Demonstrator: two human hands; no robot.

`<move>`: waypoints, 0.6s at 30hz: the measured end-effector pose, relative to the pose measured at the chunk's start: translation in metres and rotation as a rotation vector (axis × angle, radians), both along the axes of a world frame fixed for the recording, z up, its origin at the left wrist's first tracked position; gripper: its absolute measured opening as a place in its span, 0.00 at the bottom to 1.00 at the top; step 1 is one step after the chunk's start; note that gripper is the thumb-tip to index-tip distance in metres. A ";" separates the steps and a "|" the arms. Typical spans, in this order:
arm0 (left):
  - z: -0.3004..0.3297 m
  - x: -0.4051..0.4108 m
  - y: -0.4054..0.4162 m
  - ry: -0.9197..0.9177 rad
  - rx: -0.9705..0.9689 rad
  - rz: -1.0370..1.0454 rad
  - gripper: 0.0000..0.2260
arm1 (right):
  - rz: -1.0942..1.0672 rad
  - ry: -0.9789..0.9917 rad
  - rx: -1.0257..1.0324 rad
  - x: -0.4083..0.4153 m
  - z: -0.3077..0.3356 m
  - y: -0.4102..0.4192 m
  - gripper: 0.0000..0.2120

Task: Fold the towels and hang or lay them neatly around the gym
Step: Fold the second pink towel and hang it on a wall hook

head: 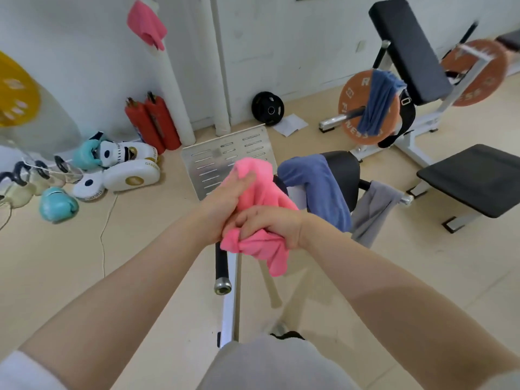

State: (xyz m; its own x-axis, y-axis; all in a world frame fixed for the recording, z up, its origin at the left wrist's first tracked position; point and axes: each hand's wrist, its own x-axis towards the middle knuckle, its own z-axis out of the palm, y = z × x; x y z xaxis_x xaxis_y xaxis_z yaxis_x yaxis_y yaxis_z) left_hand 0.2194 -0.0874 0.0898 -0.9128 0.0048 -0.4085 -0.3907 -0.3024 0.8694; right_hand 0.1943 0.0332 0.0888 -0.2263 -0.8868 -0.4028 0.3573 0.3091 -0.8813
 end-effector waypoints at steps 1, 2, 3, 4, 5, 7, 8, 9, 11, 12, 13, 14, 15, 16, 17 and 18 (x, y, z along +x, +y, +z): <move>0.001 0.012 0.000 0.030 -0.029 0.080 0.13 | 0.003 -0.005 0.011 0.014 -0.009 -0.006 0.04; 0.004 0.026 0.000 0.053 -0.076 0.154 0.08 | -0.030 -0.035 0.011 0.028 -0.015 -0.011 0.04; 0.006 0.038 -0.003 0.067 -0.115 0.209 0.06 | -0.068 -0.064 0.016 0.041 -0.021 -0.016 0.06; 0.007 0.051 -0.007 0.071 -0.138 0.239 0.06 | -0.080 -0.080 0.019 0.053 -0.023 -0.019 0.07; 0.011 0.064 -0.010 0.066 -0.155 0.241 0.07 | -0.039 -0.051 0.032 0.065 -0.021 -0.020 0.09; 0.015 0.088 -0.018 0.071 -0.219 0.186 0.08 | 0.172 0.126 0.113 0.088 -0.012 -0.017 0.14; 0.016 0.097 -0.021 0.087 -0.267 0.144 0.09 | 0.273 0.216 0.146 0.096 -0.003 -0.015 0.15; 0.020 0.106 -0.022 0.102 -0.336 0.089 0.12 | 0.316 0.262 0.142 0.102 0.010 -0.011 0.16; 0.027 0.119 -0.024 0.178 -0.623 -0.064 0.15 | 0.167 0.254 0.017 0.108 0.036 -0.007 0.14; 0.031 0.124 -0.023 0.230 -0.805 -0.155 0.15 | 0.006 0.234 -0.065 0.109 0.047 -0.006 0.13; 0.038 0.129 -0.022 0.286 -0.982 -0.241 0.16 | -0.177 0.241 -0.131 0.109 0.053 -0.006 0.11; 0.046 0.133 -0.020 0.340 -1.089 -0.306 0.17 | -0.349 0.265 -0.179 0.107 0.057 -0.004 0.10; 0.052 0.137 -0.018 0.373 -1.160 -0.364 0.18 | -0.492 0.297 -0.205 0.107 0.059 -0.003 0.09; 0.054 0.138 -0.019 0.394 -1.231 -0.422 0.18 | -0.598 0.325 -0.212 0.108 0.060 -0.001 0.09; 0.057 0.140 -0.018 0.422 -1.295 -0.475 0.16 | -0.666 0.362 -0.200 0.110 0.061 0.001 0.10; 0.059 0.142 -0.017 0.451 -1.350 -0.522 0.13 | -0.704 0.405 -0.184 0.115 0.063 0.003 0.10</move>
